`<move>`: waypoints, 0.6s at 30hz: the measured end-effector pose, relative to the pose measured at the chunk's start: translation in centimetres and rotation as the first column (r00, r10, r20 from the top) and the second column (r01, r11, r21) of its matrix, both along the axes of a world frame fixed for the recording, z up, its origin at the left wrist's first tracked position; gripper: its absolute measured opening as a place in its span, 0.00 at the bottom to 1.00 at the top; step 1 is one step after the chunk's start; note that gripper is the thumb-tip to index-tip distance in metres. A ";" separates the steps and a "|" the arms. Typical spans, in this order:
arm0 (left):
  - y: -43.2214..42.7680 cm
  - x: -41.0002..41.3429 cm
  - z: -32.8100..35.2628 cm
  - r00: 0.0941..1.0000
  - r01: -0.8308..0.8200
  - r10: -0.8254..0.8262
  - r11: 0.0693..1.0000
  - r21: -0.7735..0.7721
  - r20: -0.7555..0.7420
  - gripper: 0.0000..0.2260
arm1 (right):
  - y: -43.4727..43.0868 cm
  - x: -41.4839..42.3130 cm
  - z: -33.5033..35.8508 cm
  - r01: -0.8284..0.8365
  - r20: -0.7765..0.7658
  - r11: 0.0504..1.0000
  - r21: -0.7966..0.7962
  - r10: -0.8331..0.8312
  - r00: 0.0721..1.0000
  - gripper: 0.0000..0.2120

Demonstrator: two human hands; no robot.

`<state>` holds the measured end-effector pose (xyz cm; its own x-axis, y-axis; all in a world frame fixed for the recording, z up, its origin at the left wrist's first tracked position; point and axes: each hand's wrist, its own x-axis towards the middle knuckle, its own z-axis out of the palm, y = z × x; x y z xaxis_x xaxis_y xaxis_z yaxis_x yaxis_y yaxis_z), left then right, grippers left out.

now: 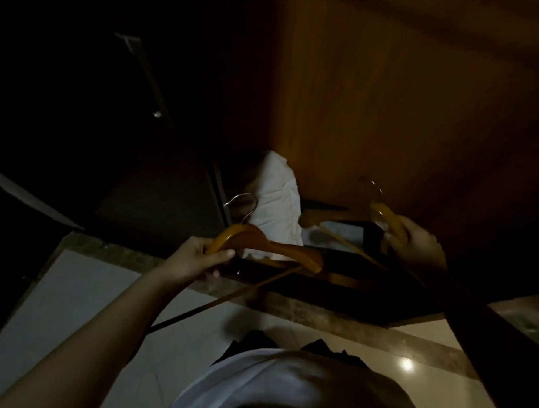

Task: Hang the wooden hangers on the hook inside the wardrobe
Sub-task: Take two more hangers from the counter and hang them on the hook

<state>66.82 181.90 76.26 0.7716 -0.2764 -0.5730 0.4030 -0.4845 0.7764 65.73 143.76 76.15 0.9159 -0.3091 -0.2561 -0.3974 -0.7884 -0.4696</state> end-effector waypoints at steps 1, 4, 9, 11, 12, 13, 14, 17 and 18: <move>-0.3 0.7 0.9 0.999 0.041 -0.041 0.999 -0.001 0.017 0.10 | -0.3 0.2 1.1 0.009 0.027 1.000 0.015 -0.009 1.000 0.18; -1.7 2.8 3.9 0.989 0.126 -0.122 0.991 -0.042 0.082 0.12 | -1.8 1.4 4.0 0.003 0.180 0.999 0.042 -0.010 0.984 0.15; -5.2 5.0 10.2 0.953 0.231 -0.201 0.966 -0.115 0.227 0.23 | -3.6 2.4 9.4 -0.023 0.345 1.000 0.003 0.020 0.938 0.13; -6.9 5.7 12.8 0.934 0.224 -0.177 0.967 -0.124 0.310 0.20 | -4.1 2.7 11.6 -0.033 0.392 0.999 -0.002 0.031 0.920 0.14; -7.8 5.9 14.0 0.919 0.225 -0.169 0.967 -0.122 0.355 0.17 | -4.3 2.7 12.8 -0.036 0.412 0.999 -0.004 0.034 0.910 0.15; -8.6 6.0 15.2 0.901 0.234 -0.173 0.966 -0.108 0.398 0.14 | -4.4 2.7 13.8 -0.045 0.436 0.999 -0.003 0.042 0.899 0.16; -9.4 6.1 16.3 0.876 0.242 -0.179 0.966 -0.087 0.448 0.12 | -4.5 2.6 15.0 -0.067 0.460 0.998 -0.005 0.061 0.886 0.16; -11.3 7.0 19.5 0.791 0.258 -0.214 0.966 0.003 0.573 0.10 | -5.1 3.3 19.1 -0.102 0.528 0.994 -0.041 0.108 0.842 0.16; -11.3 7.0 19.9 0.773 0.253 -0.219 0.967 0.027 0.595 0.10 | -5.0 3.5 19.5 -0.109 0.545 0.993 -0.042 0.114 0.831 0.15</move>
<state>73.81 170.57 96.13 0.8597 -0.5108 -0.0081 -0.2627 -0.4557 0.8505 69.22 138.71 95.69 0.9343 -0.1965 0.2975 0.0118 -0.8169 -0.5766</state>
